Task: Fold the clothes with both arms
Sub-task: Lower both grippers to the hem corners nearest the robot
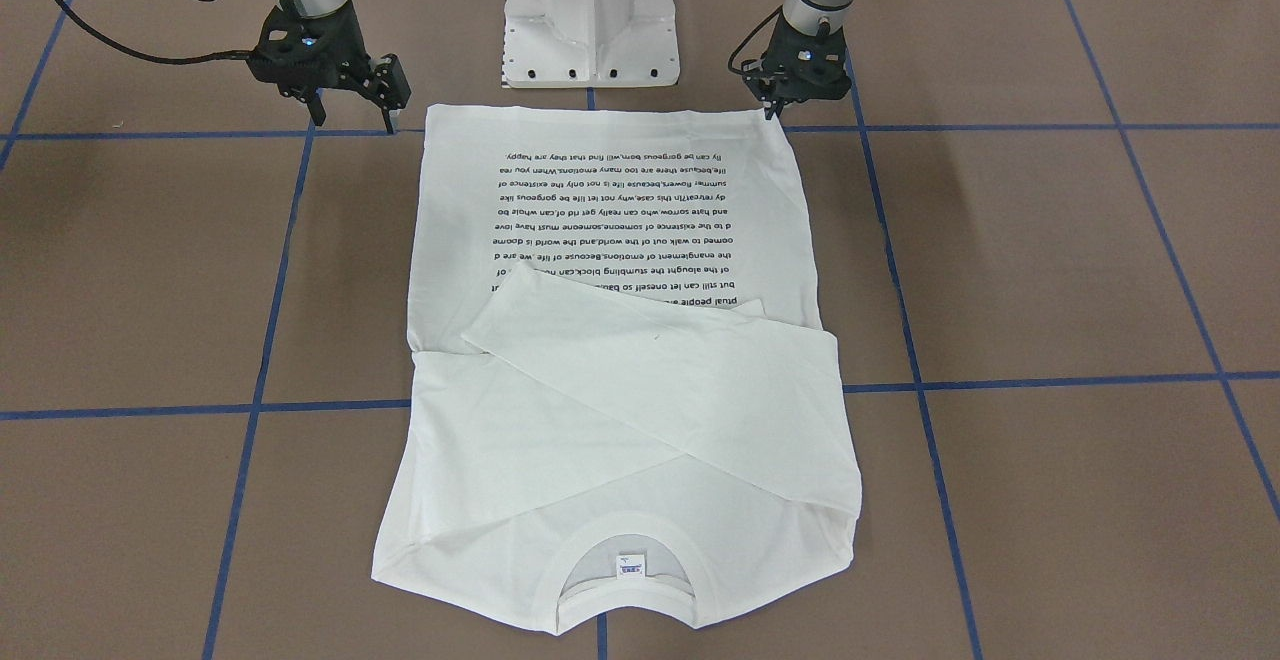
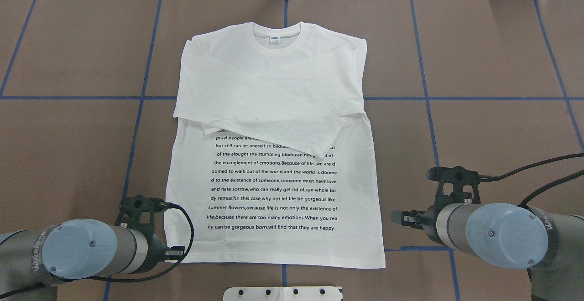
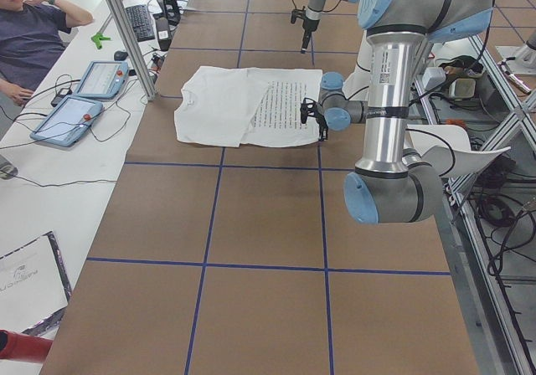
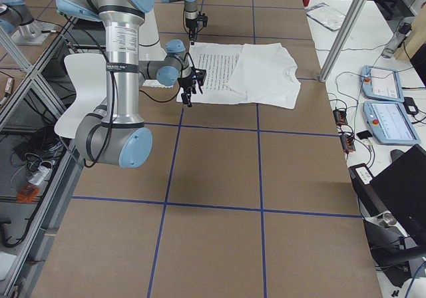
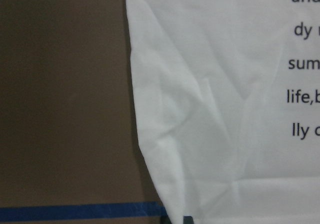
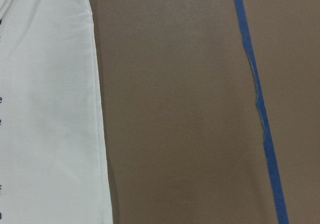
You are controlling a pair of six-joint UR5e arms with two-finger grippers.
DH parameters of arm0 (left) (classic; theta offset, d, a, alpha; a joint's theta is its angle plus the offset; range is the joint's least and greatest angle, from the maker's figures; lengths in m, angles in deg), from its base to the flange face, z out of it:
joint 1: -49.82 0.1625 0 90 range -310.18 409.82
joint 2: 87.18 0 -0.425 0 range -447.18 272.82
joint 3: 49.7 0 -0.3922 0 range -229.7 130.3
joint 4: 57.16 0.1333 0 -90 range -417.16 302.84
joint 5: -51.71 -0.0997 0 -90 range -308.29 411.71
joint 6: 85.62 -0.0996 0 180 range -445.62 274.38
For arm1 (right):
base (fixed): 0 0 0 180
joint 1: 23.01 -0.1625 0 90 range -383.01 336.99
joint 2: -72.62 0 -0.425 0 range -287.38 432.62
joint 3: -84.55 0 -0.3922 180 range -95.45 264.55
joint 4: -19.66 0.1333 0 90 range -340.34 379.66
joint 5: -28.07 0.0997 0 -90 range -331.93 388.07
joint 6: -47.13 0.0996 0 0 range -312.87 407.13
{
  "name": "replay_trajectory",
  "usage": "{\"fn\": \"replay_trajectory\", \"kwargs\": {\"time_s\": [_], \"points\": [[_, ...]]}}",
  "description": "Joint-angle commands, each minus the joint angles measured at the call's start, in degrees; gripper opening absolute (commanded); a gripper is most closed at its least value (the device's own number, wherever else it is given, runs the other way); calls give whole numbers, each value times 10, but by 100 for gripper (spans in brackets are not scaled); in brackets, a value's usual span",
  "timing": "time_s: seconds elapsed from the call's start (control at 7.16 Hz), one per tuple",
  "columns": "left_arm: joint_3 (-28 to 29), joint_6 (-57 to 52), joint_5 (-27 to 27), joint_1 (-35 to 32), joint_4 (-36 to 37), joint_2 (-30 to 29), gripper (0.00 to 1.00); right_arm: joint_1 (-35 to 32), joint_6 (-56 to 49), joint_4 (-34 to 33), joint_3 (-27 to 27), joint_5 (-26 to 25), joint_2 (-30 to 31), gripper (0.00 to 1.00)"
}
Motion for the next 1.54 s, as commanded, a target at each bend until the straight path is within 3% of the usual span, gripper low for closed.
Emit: {"fn": "replay_trajectory", "kwargs": {"time_s": [0.0,0.28,0.42,0.56,0.84,1.4], "points": [[-21,-1,1,-1,0,-3,0,23,50,7,1,-10,-4,100],[-44,0,1,0,-3,-8,0,48,87,68,13,-38,-5,100],[-46,-1,-2,0,-3,-10,0,70,99,68,21,-65,-8,99],[-47,-1,-4,0,-3,-11,0,84,101,67,27,-78,-14,87],[-48,-2,-6,2,-4,-12,0,113,133,67,79,-115,-56,85],[-53,-2,-6,3,-4,-11,0,136,134,58,82,-134,-50,75]]}}
